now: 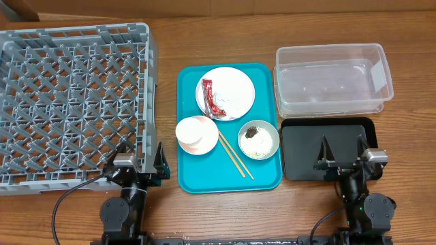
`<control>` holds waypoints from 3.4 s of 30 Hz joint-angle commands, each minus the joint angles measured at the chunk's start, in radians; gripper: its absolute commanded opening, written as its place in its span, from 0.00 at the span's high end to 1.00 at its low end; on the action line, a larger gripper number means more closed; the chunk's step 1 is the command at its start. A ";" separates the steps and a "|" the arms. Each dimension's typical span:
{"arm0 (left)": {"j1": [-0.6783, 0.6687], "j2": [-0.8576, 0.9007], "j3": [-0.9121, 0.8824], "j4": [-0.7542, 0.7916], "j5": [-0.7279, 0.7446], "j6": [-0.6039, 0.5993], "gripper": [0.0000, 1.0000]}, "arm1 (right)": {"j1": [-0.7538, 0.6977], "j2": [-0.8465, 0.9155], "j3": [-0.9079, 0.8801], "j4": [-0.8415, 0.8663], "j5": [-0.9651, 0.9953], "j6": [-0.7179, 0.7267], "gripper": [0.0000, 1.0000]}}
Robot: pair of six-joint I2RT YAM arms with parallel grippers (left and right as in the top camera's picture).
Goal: Sort waste into correct bins and load items into the dishwasher
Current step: 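Move the right gripper from rest toward the white plate on the tray, then grasp the red snack wrapper on the white plate with the right gripper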
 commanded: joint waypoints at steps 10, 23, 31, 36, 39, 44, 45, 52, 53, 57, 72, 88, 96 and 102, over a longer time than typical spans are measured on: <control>-0.003 -0.009 -0.004 0.003 -0.003 0.023 0.00 | -0.003 -0.005 -0.010 0.005 -0.002 0.004 0.00; -0.004 -0.009 0.002 0.009 0.033 -0.027 0.00 | -0.003 0.026 0.105 -0.053 -0.140 0.135 0.00; -0.004 0.064 0.255 -0.266 -0.026 -0.097 0.00 | -0.003 0.306 0.390 -0.159 -0.187 0.128 0.00; -0.003 0.393 0.618 -0.594 -0.054 -0.093 0.00 | -0.002 0.740 0.740 -0.317 -0.317 0.111 0.00; -0.003 0.643 0.849 -0.834 -0.061 -0.092 0.00 | 0.023 0.978 0.997 -0.514 -0.348 -0.003 0.00; -0.003 0.859 1.037 -1.071 -0.097 -0.093 0.00 | 0.141 1.229 1.275 -0.767 -0.345 -0.144 0.00; -0.003 0.882 1.048 -1.091 -0.097 -0.093 0.00 | 0.156 1.252 1.297 -0.792 -0.340 -0.158 0.00; -0.003 0.954 1.054 -1.155 -0.077 -0.097 0.00 | 0.191 1.334 1.330 -0.741 -0.508 -0.124 0.00; -0.003 0.953 1.054 -1.155 -0.078 -0.097 0.00 | 0.198 1.334 1.330 -0.698 -0.548 -0.124 0.00; -0.004 0.952 1.055 -1.157 -0.076 -0.097 0.00 | 0.300 1.349 1.330 -0.571 -0.416 -0.101 0.00; -0.004 0.952 1.054 -1.154 -0.070 -0.097 0.00 | 0.556 1.883 1.330 -0.335 -0.058 -0.018 0.07; -0.004 0.952 1.054 -1.155 -0.070 -0.097 0.00 | 0.539 1.860 1.443 -0.423 0.060 0.008 0.96; -0.004 0.952 1.054 -1.155 -0.070 -0.097 0.00 | 0.378 1.631 1.456 -0.640 0.190 0.134 0.96; -0.004 0.952 1.054 -1.155 -0.070 -0.097 0.00 | 0.258 1.642 1.402 -0.709 0.188 0.162 0.60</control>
